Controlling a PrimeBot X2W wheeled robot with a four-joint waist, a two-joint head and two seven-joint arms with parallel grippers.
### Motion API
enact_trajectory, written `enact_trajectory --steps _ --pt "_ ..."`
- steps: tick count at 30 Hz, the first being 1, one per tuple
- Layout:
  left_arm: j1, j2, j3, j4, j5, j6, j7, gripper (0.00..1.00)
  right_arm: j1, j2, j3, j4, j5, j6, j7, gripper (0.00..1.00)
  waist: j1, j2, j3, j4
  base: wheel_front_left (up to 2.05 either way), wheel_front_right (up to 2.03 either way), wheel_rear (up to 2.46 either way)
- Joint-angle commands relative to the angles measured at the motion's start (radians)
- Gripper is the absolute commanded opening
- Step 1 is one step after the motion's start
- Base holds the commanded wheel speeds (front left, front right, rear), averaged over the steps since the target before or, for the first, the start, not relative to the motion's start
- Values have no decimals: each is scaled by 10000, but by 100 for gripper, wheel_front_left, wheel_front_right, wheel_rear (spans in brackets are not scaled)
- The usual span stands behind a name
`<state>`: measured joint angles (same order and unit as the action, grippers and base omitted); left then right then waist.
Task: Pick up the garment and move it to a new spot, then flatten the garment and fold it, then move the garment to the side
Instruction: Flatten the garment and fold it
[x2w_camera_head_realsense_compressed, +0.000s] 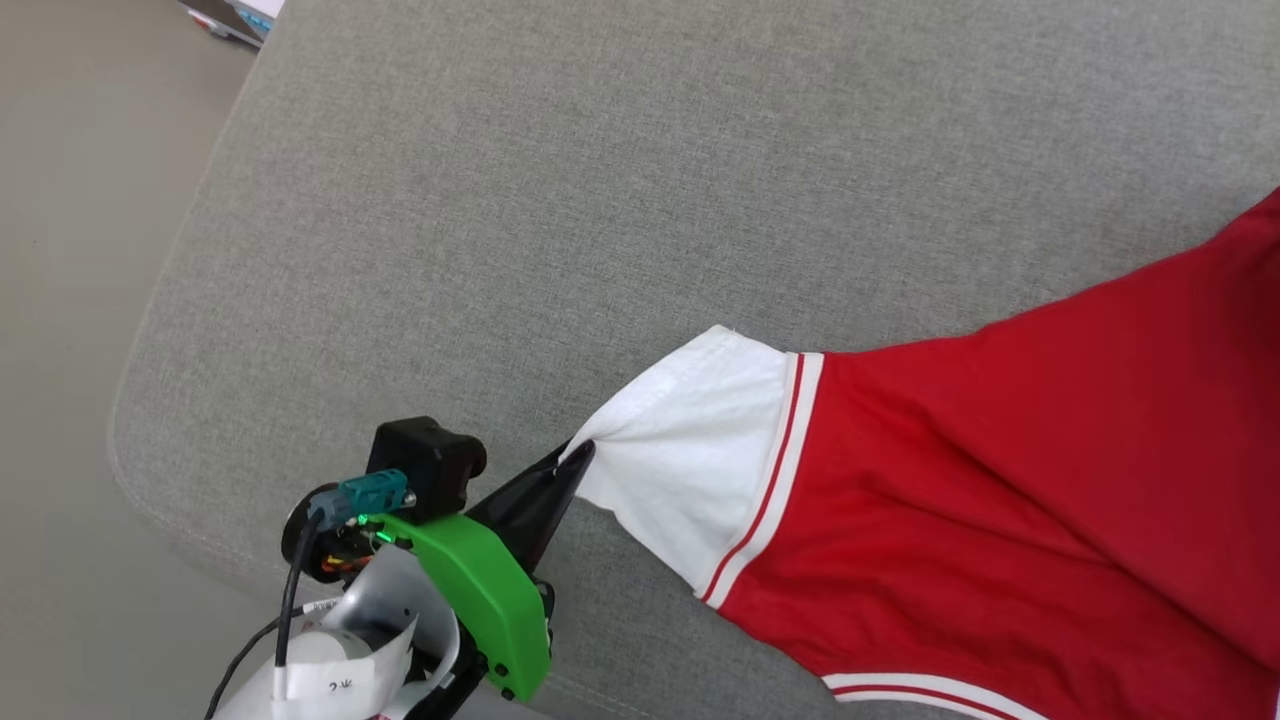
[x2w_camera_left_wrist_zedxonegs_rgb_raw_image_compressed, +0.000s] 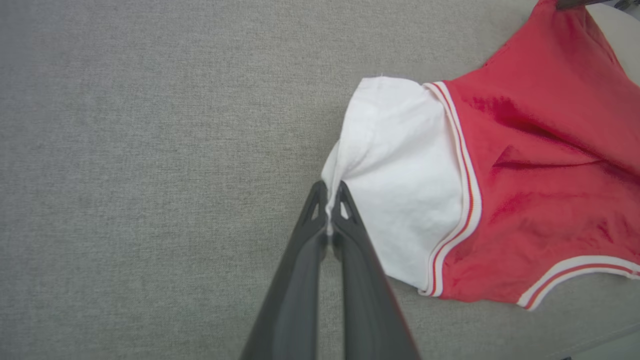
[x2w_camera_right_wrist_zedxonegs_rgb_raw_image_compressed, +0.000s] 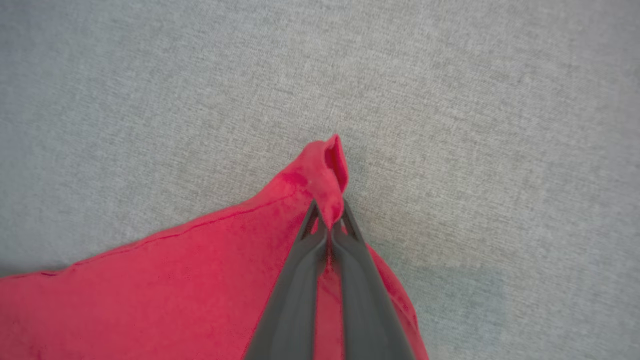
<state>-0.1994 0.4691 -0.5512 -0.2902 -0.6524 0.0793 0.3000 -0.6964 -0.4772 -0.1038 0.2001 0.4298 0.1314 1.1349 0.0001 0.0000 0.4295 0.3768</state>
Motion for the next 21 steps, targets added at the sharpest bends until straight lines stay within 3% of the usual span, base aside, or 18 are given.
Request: enact_trajectory --steps 1,12,21 --pt "-233 85 106 -42 28 58 -33 0 62 -70 -39 -10 164 -7 -258 0 -1 0 -469 -287 0 0 0" --pt "-721 669 800 -457 119 289 117 0 108 -110 -130 -388 868 -7 -1595 0 -1 0 -1985 -1155 0 0 0" --pt "-1743 1056 1739 -989 242 588 123 0 263 -266 -159 -1654 1403 -7 -1959 0 -1 0 -2802 -1938 0 0 0"
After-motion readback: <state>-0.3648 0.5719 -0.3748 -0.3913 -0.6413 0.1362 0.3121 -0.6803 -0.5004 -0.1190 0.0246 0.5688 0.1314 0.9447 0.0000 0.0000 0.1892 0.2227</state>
